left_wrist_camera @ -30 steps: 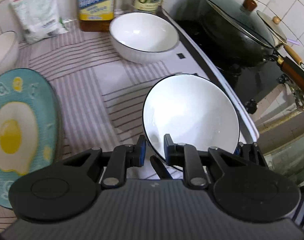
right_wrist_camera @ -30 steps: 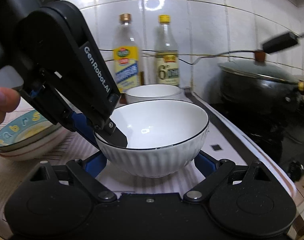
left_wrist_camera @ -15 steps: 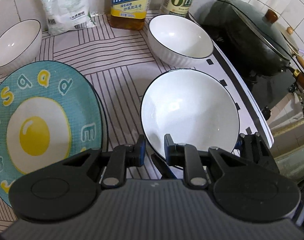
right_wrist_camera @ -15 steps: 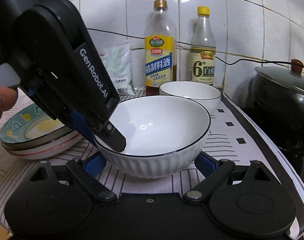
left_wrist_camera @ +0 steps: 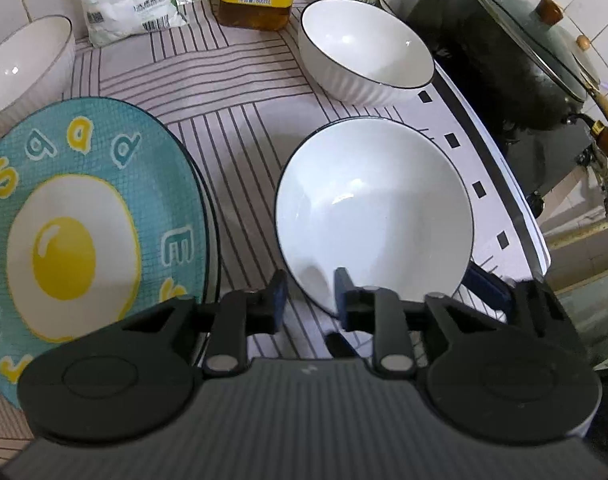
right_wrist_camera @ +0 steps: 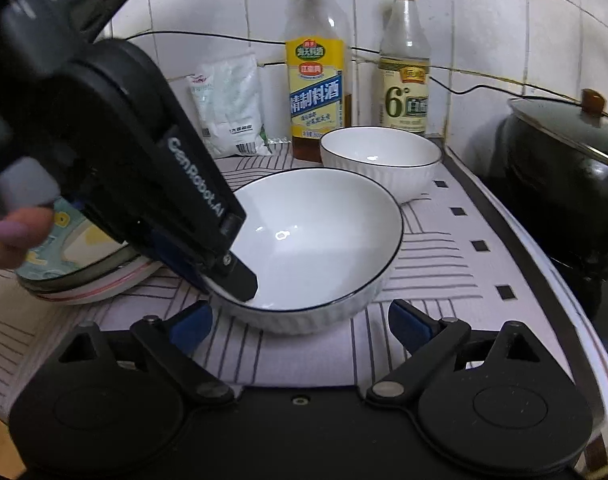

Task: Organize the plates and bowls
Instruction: 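Carry the white bowl toward the white bowl by the bottles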

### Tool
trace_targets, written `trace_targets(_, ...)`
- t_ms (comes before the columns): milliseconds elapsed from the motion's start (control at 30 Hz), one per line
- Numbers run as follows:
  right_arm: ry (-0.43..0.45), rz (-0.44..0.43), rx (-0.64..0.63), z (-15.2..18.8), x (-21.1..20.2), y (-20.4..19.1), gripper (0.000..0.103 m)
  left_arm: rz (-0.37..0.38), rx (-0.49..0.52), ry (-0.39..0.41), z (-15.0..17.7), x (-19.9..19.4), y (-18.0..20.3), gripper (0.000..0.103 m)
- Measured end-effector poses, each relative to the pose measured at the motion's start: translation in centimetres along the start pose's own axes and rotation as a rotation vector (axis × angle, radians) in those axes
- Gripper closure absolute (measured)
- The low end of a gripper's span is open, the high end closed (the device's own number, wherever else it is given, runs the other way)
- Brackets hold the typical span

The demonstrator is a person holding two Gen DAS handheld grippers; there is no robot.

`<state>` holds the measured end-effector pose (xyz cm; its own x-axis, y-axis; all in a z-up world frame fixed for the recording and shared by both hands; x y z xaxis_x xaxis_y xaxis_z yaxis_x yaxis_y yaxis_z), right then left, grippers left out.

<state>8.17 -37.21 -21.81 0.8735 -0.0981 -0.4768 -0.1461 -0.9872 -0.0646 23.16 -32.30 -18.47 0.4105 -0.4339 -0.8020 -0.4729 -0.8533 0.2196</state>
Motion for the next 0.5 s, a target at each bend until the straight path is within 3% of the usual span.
trace_targets(233, -0.075, 0.118, 0.068, -1.7, -3.3, -0.2, 0.006, 0.008, 0.043, 0.038, -1.1, -3.3, -0.5, 0.066)
trace_targets(467, -0.050, 0.207, 0.299, -4.3, -5.5, 0.9, 0.007, 0.029, 0.070, 0.106, -1.9, -7.0, -1.3, 0.064)
trace_targets(500, -0.053, 0.220, 0.333, -4.8, -5.6, 1.0, 0.010, 0.035, 0.073, 0.114, -2.1, -7.4, -1.5, 0.064)
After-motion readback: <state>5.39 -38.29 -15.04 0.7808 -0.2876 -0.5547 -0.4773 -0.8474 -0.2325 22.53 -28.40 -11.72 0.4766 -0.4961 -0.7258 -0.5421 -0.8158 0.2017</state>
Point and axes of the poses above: each gripper's, at about its wrist camera, not at the fingertips, and x roughly the way its jaws point, y to its right, z to its underside, the point moved 2 cm from there along x, roughly the way its jaws point, and after that the axes turned 14 degrees about y, right-handed, at the moved point
